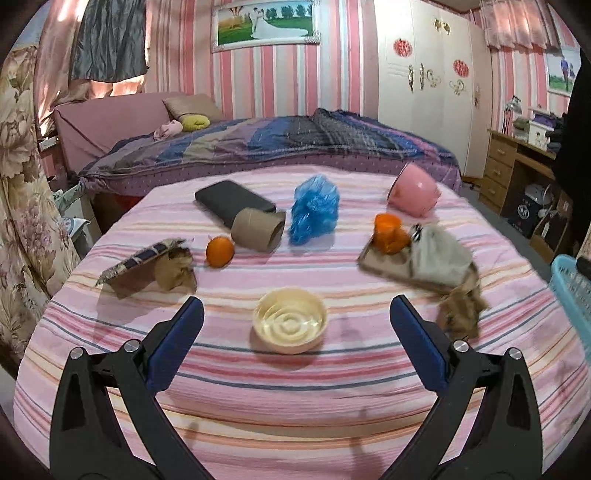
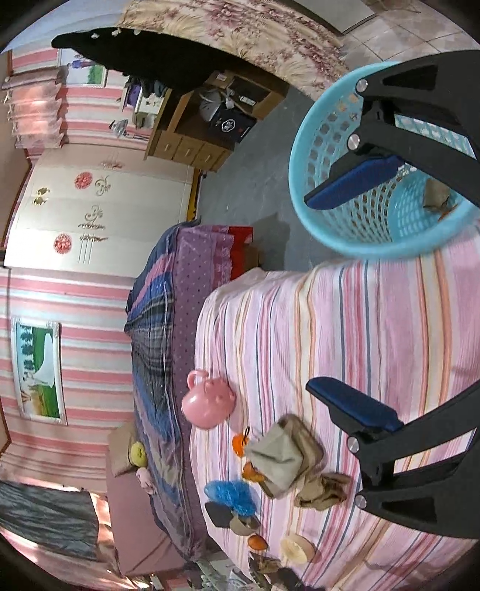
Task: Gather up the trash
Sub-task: 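Grasp the cream plastic lid with the left tool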
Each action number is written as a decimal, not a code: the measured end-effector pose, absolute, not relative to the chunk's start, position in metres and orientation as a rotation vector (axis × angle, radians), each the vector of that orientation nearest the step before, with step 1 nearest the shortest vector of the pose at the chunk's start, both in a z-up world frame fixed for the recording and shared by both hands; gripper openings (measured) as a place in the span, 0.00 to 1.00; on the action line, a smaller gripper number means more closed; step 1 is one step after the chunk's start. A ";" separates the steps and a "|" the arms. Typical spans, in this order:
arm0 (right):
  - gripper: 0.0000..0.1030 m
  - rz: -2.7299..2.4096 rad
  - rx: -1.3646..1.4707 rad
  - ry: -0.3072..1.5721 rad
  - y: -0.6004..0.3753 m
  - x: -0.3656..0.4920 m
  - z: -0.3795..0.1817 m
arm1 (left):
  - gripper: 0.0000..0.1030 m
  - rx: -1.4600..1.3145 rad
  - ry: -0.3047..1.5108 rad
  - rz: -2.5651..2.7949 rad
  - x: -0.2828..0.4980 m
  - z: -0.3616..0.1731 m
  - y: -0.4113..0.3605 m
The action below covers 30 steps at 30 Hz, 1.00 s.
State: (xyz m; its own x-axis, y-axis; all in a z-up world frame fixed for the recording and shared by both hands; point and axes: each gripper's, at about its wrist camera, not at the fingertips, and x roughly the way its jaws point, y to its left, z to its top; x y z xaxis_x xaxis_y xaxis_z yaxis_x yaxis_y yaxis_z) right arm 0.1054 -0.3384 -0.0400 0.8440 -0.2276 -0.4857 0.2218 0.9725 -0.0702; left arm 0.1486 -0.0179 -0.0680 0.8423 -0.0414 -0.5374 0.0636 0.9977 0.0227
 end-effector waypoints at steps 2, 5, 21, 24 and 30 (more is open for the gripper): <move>0.88 -0.229 -0.013 0.515 -0.334 0.107 -0.042 | 0.95 0.035 0.596 -0.057 0.155 -0.077 -0.012; 0.88 -0.214 -0.016 0.526 -0.324 0.110 -0.047 | 0.95 -0.005 0.641 -0.078 0.164 -0.085 -0.003; 0.88 -0.141 0.020 0.587 -0.295 0.127 -0.065 | 0.94 -0.034 0.850 -0.157 0.210 -0.108 0.000; 0.88 -0.106 0.026 0.591 -0.287 0.129 -0.066 | 0.89 -0.052 0.856 -0.172 0.211 -0.109 0.002; 0.88 -0.068 -0.002 0.604 -0.265 0.134 -0.068 | 0.58 -0.004 0.828 -0.184 0.206 -0.109 -0.006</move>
